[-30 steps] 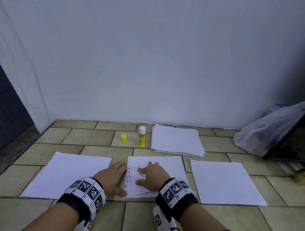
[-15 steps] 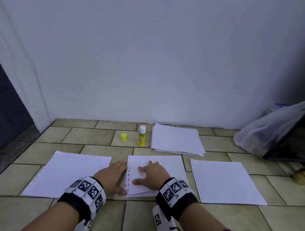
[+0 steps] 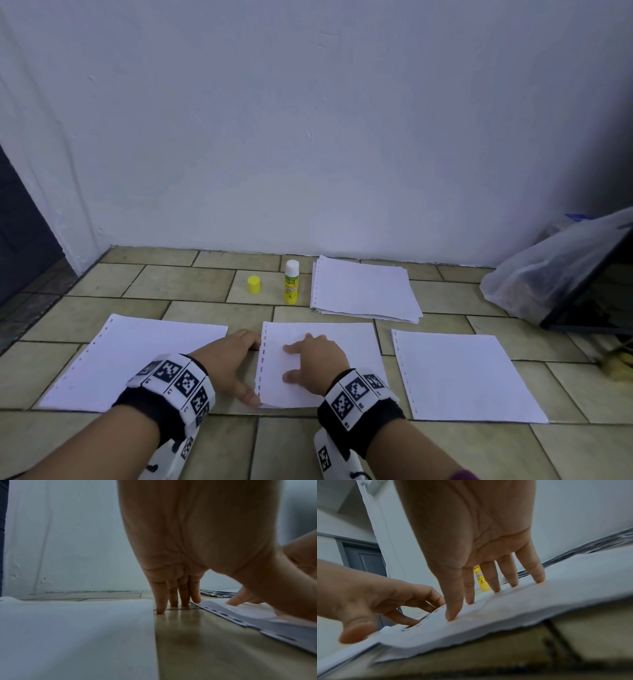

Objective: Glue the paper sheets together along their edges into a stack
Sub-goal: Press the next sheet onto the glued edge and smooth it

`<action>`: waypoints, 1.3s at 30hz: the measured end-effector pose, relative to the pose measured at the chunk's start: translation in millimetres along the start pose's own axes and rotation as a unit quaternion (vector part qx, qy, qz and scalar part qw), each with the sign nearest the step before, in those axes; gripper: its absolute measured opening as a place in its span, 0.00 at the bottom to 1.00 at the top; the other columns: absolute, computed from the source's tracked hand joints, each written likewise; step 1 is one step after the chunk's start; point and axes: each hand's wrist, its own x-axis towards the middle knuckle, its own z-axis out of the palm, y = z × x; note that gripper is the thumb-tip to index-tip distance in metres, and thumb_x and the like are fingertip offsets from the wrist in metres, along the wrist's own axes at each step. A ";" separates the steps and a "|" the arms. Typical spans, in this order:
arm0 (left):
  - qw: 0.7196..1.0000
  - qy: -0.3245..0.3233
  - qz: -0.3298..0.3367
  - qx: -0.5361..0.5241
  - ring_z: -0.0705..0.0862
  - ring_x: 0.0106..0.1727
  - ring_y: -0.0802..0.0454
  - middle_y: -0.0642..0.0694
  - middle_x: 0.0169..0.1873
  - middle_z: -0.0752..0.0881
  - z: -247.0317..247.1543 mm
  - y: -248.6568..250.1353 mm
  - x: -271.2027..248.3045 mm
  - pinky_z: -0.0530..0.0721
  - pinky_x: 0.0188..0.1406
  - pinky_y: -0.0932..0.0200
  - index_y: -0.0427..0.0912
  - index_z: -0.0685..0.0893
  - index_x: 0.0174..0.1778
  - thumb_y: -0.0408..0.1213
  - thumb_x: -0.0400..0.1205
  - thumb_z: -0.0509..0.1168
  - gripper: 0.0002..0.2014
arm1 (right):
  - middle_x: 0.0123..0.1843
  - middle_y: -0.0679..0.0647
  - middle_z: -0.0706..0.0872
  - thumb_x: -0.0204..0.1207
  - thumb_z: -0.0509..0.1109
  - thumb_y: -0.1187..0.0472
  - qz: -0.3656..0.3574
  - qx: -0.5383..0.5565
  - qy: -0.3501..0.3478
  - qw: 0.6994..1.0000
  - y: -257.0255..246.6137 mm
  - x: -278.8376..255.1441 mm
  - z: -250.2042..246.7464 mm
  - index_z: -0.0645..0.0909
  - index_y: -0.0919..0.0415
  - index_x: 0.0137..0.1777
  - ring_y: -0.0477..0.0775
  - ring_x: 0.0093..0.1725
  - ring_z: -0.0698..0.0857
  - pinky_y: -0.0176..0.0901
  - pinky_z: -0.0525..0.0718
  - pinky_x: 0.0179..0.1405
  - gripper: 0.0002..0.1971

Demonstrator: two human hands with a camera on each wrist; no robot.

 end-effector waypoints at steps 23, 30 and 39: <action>0.974 0.024 -0.056 0.218 0.57 0.80 0.51 0.54 0.80 0.61 3.5 23.7 10.1 0.71 0.73 0.49 0.47 0.55 0.83 0.58 0.72 0.72 0.48 | 0.86 0.50 0.42 0.82 0.63 0.60 -0.080 -0.086 -0.010 0.993 -13.5 10.2 9.8 0.41 0.56 0.85 0.51 0.85 0.46 0.70 0.40 0.79 0.39; 0.974 -0.007 -0.052 0.222 0.55 0.80 0.50 0.55 0.83 0.55 1.8 21.4 9.2 0.67 0.73 0.47 0.48 0.51 0.84 0.61 0.74 0.70 0.49 | 0.72 0.56 0.77 0.79 0.65 0.43 0.076 -0.004 0.010 0.997 31.3 -0.2 -21.4 0.56 0.60 0.80 0.59 0.72 0.75 0.69 0.54 0.79 0.36; 0.968 -0.013 -0.051 0.244 0.55 0.80 0.48 0.54 0.83 0.54 2.7 22.9 7.7 0.65 0.74 0.45 0.48 0.51 0.84 0.61 0.73 0.70 0.50 | 0.66 0.55 0.81 0.77 0.69 0.46 0.106 -0.108 0.049 0.987 47.4 -5.2 -25.4 0.63 0.63 0.75 0.57 0.67 0.80 0.57 0.64 0.75 0.33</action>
